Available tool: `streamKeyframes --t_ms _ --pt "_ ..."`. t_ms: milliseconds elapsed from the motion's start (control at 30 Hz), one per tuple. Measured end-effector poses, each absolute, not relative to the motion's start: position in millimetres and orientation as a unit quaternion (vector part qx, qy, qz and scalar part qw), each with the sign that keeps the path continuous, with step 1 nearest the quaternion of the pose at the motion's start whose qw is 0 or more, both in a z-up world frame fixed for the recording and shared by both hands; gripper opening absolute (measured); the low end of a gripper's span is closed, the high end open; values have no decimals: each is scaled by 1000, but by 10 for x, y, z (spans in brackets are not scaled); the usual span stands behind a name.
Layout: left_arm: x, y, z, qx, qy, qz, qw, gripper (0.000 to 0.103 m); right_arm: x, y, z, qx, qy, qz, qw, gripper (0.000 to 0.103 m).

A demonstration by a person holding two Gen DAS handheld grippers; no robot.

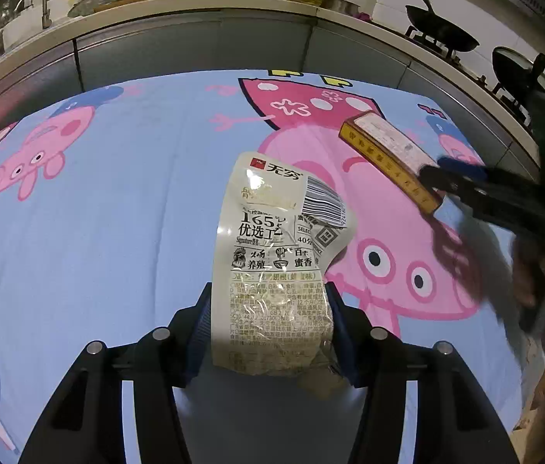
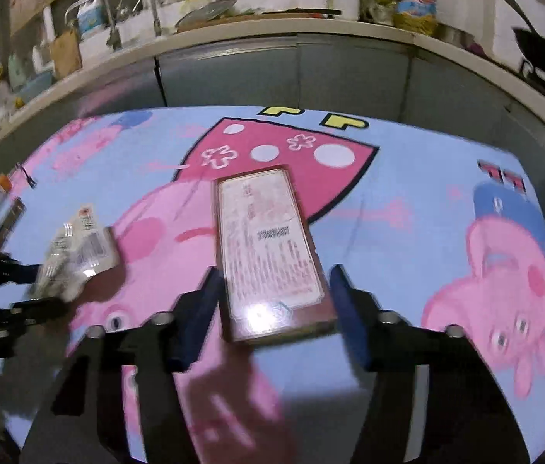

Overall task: Collect trash
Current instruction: 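Grasp the white snack wrapper with the left tool while the right grasps the brown box, then carry the wrapper and brown box over the beige bin and open both tools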

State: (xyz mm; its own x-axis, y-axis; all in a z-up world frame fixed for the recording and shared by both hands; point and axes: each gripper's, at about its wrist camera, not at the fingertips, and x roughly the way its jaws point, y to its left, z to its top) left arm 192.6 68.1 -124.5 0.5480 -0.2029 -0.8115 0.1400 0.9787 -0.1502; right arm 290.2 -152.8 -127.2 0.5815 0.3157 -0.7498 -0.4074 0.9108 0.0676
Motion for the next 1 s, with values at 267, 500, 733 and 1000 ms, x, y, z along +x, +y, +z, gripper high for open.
streamKeyframes --t_ms 267,500,733,1000 --pt "1867 741 -1239 -58 471 -101 874 55 2471 -1484 -1267 -33 391 182 902 77" --pt "1837 736 -1242 -62 475 -93 873 56 2671 -1177 -1407 -25 406 124 905 79" --pt "1805 732 -1242 -67 475 -104 871 56 2478 -1325 -1460 14 407 123 905 61" --pt "1722 366 -1242 -72 482 -183 854 55 1598 -1782 -1489 49 400 119 908 59"
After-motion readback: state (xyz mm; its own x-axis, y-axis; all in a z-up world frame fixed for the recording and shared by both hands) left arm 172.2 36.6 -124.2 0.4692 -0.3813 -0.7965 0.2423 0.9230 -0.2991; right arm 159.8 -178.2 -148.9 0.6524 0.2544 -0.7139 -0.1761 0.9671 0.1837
